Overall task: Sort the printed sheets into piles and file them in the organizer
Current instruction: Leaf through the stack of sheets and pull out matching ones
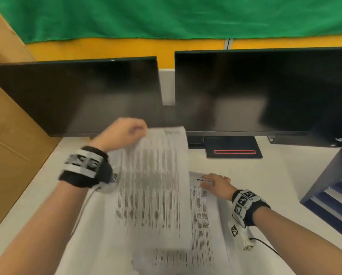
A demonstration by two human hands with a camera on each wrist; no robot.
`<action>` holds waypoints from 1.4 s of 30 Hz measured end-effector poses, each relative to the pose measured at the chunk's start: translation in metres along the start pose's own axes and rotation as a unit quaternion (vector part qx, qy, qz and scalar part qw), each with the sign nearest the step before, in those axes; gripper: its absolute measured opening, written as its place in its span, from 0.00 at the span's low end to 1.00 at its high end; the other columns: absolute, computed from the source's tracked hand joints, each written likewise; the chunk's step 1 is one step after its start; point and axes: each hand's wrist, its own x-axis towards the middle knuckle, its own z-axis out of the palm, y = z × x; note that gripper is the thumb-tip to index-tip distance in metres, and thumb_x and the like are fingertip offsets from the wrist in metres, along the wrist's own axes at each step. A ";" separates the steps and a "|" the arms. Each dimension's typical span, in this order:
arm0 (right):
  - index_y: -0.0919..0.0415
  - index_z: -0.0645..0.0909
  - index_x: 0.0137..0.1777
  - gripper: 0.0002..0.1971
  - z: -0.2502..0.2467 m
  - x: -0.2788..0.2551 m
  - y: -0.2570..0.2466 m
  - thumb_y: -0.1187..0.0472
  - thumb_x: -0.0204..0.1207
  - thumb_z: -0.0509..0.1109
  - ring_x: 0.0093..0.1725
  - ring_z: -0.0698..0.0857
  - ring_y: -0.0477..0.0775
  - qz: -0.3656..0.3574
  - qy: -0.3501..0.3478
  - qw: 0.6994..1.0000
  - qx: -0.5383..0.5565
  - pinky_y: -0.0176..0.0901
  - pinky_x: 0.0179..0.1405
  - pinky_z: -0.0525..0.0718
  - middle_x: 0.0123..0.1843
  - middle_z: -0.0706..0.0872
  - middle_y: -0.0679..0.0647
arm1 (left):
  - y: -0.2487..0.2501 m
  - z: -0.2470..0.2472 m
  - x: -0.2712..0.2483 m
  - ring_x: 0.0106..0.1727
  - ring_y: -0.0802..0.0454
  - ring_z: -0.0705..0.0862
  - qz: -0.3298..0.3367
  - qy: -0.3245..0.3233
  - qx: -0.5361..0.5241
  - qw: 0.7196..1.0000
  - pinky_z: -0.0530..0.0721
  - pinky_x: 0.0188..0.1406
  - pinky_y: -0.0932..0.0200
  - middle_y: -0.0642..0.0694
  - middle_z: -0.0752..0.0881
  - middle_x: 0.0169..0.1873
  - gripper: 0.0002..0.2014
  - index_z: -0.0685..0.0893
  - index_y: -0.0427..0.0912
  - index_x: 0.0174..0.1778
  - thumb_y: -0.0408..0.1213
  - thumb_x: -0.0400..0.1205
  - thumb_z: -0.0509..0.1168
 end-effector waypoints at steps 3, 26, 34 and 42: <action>0.49 0.80 0.61 0.13 0.000 0.001 0.001 0.53 0.81 0.59 0.70 0.75 0.57 0.006 -0.003 1.000 0.015 0.57 0.71 0.57 0.66 0.82 0.51 | 0.017 0.089 0.004 0.47 0.48 0.82 0.042 -0.040 0.034 0.998 0.79 0.50 0.52 0.48 0.83 0.43 0.07 0.84 0.42 0.45 0.36 0.82 0.61; 0.46 0.80 0.64 0.14 0.025 -0.028 0.011 0.58 0.81 0.64 0.57 0.84 0.52 -0.170 0.085 0.957 -0.218 0.60 0.77 0.53 0.61 0.85 0.43 | 0.022 0.196 0.018 0.54 0.50 0.79 -0.059 -0.014 -0.043 0.997 0.78 0.60 0.48 0.46 0.82 0.53 0.17 0.82 0.41 0.53 0.47 0.86 0.51; 0.43 0.88 0.48 0.24 0.042 -0.042 0.016 0.62 0.52 0.85 0.39 0.88 0.46 -0.244 0.165 0.916 -0.274 0.49 0.61 0.65 0.52 0.89 0.39 | 0.015 0.198 0.031 0.50 0.48 0.82 0.045 -0.141 0.175 0.973 0.77 0.58 0.51 0.46 0.86 0.47 0.11 0.84 0.44 0.50 0.43 0.84 0.57; 0.43 0.87 0.52 0.24 0.042 -0.047 0.004 0.61 0.56 0.84 0.66 0.82 0.62 -0.193 0.254 0.895 -0.311 0.78 0.66 0.56 0.51 0.89 0.40 | 0.004 0.201 0.009 0.47 0.46 0.83 0.144 -0.093 0.255 0.951 0.75 0.52 0.53 0.46 0.85 0.45 0.06 0.83 0.44 0.49 0.35 0.83 0.60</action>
